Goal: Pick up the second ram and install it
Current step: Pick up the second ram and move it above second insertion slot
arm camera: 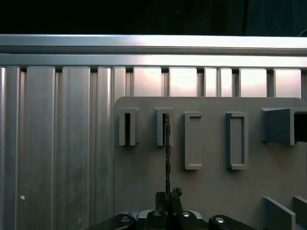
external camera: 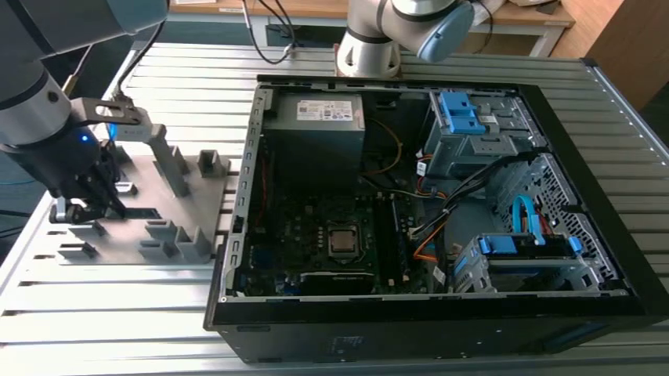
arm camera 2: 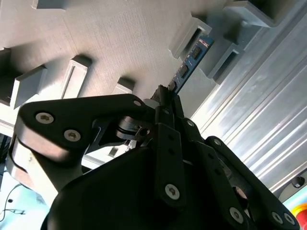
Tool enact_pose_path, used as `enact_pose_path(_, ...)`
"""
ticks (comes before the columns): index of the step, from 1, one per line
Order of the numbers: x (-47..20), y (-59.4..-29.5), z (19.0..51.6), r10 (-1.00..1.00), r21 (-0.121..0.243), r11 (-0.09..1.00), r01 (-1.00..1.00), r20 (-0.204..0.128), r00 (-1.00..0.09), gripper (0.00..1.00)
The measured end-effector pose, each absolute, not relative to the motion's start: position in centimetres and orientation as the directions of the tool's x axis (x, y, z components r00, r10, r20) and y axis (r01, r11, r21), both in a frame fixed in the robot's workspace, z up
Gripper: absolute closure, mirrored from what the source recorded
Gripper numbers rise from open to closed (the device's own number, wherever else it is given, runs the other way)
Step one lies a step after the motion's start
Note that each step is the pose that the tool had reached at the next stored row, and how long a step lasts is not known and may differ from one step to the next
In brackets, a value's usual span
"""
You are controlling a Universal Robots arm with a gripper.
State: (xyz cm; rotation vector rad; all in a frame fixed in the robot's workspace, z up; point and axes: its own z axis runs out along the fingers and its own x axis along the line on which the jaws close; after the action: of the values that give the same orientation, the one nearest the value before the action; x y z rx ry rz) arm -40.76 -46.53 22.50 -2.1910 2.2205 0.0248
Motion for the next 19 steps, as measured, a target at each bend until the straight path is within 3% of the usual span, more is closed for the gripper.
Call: enact_pose_path(19,-40.8,-46.5,25.0,-1.0,-0.004,0.013,-1.0,-0.027,-0.013,0.86)
